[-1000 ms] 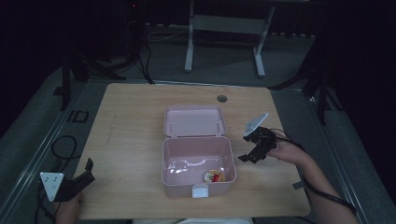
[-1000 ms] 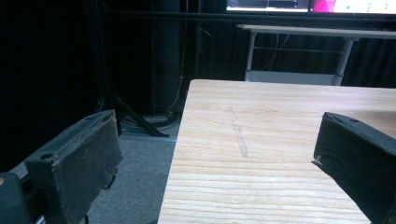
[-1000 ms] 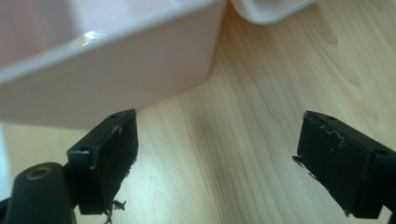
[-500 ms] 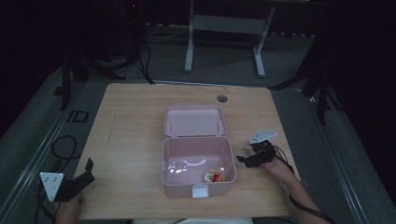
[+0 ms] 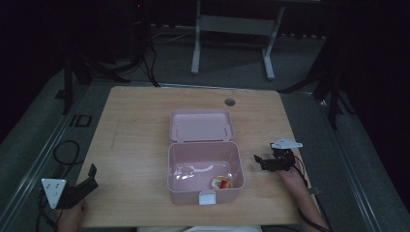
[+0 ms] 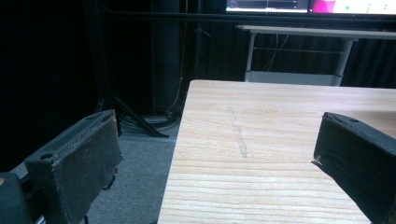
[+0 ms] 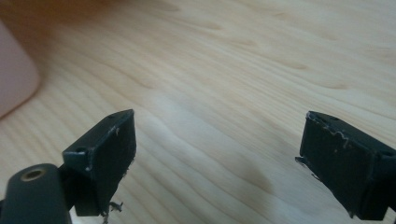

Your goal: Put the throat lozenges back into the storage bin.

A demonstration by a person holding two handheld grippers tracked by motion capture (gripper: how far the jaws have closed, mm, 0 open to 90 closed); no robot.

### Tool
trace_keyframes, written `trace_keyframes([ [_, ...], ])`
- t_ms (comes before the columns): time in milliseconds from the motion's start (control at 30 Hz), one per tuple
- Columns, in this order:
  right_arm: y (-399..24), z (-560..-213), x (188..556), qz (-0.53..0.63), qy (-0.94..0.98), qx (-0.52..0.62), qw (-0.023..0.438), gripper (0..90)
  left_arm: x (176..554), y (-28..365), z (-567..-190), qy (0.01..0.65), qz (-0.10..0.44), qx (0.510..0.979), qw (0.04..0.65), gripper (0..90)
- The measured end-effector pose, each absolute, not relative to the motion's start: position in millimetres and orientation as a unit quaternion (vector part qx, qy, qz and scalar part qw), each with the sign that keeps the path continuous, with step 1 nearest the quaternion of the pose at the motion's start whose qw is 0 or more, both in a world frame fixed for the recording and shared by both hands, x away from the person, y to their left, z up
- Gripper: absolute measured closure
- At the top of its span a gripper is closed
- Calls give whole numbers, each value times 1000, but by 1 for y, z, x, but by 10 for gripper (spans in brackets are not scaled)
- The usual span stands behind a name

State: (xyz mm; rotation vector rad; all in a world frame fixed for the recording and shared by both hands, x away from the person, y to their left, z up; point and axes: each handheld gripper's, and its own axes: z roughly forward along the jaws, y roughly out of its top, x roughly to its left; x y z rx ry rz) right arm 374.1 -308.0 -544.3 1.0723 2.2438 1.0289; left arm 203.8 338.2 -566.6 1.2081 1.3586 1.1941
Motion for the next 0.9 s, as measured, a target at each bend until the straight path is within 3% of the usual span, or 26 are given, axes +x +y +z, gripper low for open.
trace_keyframes([
  [333, -326, -546, 371, 363, 758, 463, 281, 106, 204, 338, -567, 553, 485, 493, 465, 10],
  [900, -358, -549, 380, 370, 721, 506, 295, 106, 204, 338, -567, 553, 485, 493, 465, 11],
])
